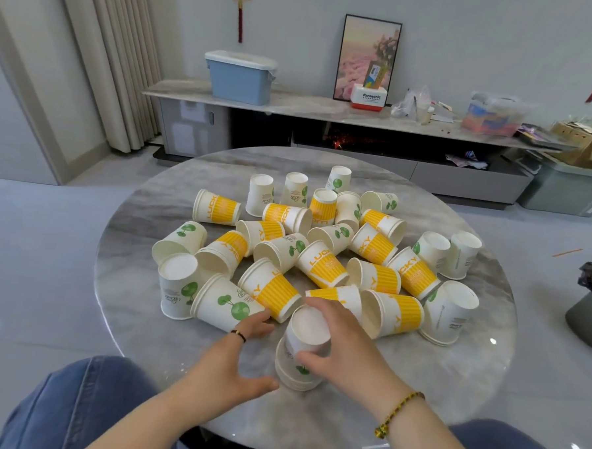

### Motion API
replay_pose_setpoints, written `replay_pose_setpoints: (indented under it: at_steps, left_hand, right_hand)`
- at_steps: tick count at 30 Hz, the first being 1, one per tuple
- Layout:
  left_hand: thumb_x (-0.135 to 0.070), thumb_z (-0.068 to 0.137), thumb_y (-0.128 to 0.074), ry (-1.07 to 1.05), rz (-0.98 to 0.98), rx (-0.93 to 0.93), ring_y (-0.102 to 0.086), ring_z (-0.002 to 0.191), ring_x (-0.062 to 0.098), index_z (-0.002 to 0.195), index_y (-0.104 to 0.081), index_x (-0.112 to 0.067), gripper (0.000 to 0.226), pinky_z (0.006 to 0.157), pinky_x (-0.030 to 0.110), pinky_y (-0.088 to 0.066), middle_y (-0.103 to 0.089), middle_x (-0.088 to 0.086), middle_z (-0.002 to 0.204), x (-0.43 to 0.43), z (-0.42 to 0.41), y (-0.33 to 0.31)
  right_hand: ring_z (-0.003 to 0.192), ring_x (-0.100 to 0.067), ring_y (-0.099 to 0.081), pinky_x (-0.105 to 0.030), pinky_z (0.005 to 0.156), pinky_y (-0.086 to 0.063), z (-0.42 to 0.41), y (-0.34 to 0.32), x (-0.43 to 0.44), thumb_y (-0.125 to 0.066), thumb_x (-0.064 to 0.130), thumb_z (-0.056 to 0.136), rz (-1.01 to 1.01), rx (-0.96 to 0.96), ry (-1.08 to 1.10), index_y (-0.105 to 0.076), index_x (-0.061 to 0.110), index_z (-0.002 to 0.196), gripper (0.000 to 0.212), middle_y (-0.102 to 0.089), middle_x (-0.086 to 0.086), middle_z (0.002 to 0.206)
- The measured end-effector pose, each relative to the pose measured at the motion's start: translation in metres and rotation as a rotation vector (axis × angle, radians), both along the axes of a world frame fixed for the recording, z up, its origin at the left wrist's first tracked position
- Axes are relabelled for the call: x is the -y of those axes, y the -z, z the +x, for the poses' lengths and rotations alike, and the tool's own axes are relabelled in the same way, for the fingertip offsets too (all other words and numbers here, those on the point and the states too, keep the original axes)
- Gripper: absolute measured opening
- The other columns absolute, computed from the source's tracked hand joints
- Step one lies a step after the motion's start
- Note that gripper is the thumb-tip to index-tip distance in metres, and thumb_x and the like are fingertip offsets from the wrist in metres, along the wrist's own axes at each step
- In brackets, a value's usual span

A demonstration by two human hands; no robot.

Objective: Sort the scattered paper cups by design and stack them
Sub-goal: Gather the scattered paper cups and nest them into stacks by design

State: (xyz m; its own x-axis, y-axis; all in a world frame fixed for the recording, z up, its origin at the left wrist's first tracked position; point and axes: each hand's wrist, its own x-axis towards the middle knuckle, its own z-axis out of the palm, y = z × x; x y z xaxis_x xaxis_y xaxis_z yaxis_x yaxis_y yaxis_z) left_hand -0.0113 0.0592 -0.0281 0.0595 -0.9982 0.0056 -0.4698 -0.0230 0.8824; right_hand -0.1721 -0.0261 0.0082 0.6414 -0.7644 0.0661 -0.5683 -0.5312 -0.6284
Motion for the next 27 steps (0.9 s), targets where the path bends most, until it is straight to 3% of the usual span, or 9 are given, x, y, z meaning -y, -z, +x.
replay_pose_setpoints:
  at_steps: [4, 7, 9, 11, 14, 17, 20, 22, 27]
  left_hand:
    - [-0.037, 0.06, -0.054, -0.067, -0.093, 0.069, -0.039, 0.107, -0.02, 0.09, -0.05, -0.056, 0.036, 0.08, -0.01, -0.025, -0.058, -0.035, 0.101, 0.005, 0.005, 0.005]
    - [-0.022, 0.062, -0.046, -0.178, -0.22, 0.139, -0.04, 0.099, -0.026, 0.081, -0.052, -0.063, 0.046, 0.083, -0.007, -0.027, -0.052, -0.051, 0.094, 0.007, 0.022, 0.002]
    - [-0.011, 0.062, -0.045, -0.235, -0.314, 0.299, -0.042, 0.1, -0.013, 0.078, -0.064, -0.042, 0.039, 0.089, 0.004, -0.035, -0.062, -0.034, 0.087, 0.009, 0.035, 0.0]
    - [-0.001, 0.054, -0.05, -0.274, -0.46, 0.554, -0.046, 0.097, 0.005, 0.078, -0.067, -0.025, 0.038, 0.083, 0.021, -0.046, -0.069, -0.007, 0.091, 0.013, 0.046, -0.003]
    - [0.003, 0.045, -0.053, -0.288, -0.489, 0.731, -0.044, 0.093, 0.013, 0.089, -0.061, -0.018, 0.049, 0.081, 0.02, -0.041, -0.071, 0.01, 0.093, 0.019, 0.057, -0.005]
    - [0.009, 0.044, -0.07, -0.333, -0.45, 0.74, -0.04, 0.1, 0.016, 0.099, -0.057, -0.019, 0.063, 0.087, 0.03, -0.044, -0.069, 0.013, 0.102, 0.023, 0.054, 0.0]
    - [0.005, 0.033, -0.073, -0.23, -0.416, 0.949, -0.037, 0.11, 0.019, 0.109, -0.049, -0.021, 0.084, 0.11, 0.027, -0.014, -0.069, 0.009, 0.107, 0.025, 0.05, 0.014]
    - [0.0, 0.028, -0.074, -0.146, -0.391, 1.081, -0.037, 0.112, 0.02, 0.112, -0.047, -0.02, 0.091, 0.112, 0.025, 0.005, -0.07, 0.005, 0.107, 0.027, 0.05, 0.022]
    - [-0.003, 0.017, -0.077, 0.005, -0.377, 1.242, -0.039, 0.107, 0.022, 0.112, -0.046, -0.017, 0.101, 0.11, 0.034, 0.001, -0.073, 0.004, 0.101, 0.038, 0.05, 0.022]
  right_hand:
    - [0.129, -0.012, -0.031, -0.011, 0.097, -0.022, 0.001, 0.007, -0.001, -0.069, 0.02, 0.074, 0.019, 0.036, 0.0, -0.031, 0.023, 0.132, 0.069, -0.036, 0.004, 0.136]
    - [0.127, -0.004, -0.026, -0.014, 0.102, -0.023, -0.002, 0.0, 0.0, -0.07, 0.025, 0.073, 0.029, 0.015, -0.061, -0.027, 0.026, 0.133, 0.074, -0.023, 0.016, 0.127]
    - [0.122, 0.0, -0.026, -0.014, 0.101, -0.022, -0.01, -0.007, 0.004, -0.069, 0.037, 0.069, 0.006, 0.001, -0.072, -0.029, 0.032, 0.128, 0.072, -0.022, 0.022, 0.124]
    - [0.117, -0.003, -0.033, -0.018, 0.102, -0.027, -0.024, -0.01, 0.012, -0.058, 0.046, 0.063, -0.046, 0.022, -0.029, -0.036, 0.033, 0.119, 0.062, -0.029, 0.021, 0.12]
    - [0.11, -0.02, -0.046, -0.031, 0.098, -0.037, -0.053, -0.005, 0.032, -0.061, 0.016, 0.065, -0.176, 0.031, 0.187, -0.054, 0.009, 0.111, 0.047, -0.048, 0.0, 0.116]
    - [0.117, -0.035, -0.046, -0.035, 0.097, -0.034, -0.076, 0.001, 0.051, -0.06, -0.006, 0.068, -0.226, -0.174, 0.322, -0.053, 0.003, 0.115, 0.048, -0.052, -0.015, 0.126]
    - [0.131, -0.026, -0.033, -0.034, 0.108, -0.026, -0.084, 0.01, 0.063, -0.058, 0.004, 0.074, -0.214, -0.371, 0.264, -0.038, 0.013, 0.13, 0.061, -0.041, -0.005, 0.141]
    - [0.136, -0.02, -0.024, -0.033, 0.111, -0.019, -0.081, 0.012, 0.067, -0.056, 0.013, 0.077, -0.209, -0.456, 0.237, -0.027, 0.02, 0.135, 0.065, -0.03, 0.003, 0.147]
    - [0.134, -0.019, -0.023, -0.031, 0.108, -0.019, -0.078, 0.013, 0.073, -0.058, 0.025, 0.076, -0.262, -0.568, 0.23, -0.021, 0.025, 0.136, 0.071, -0.025, 0.004, 0.147]
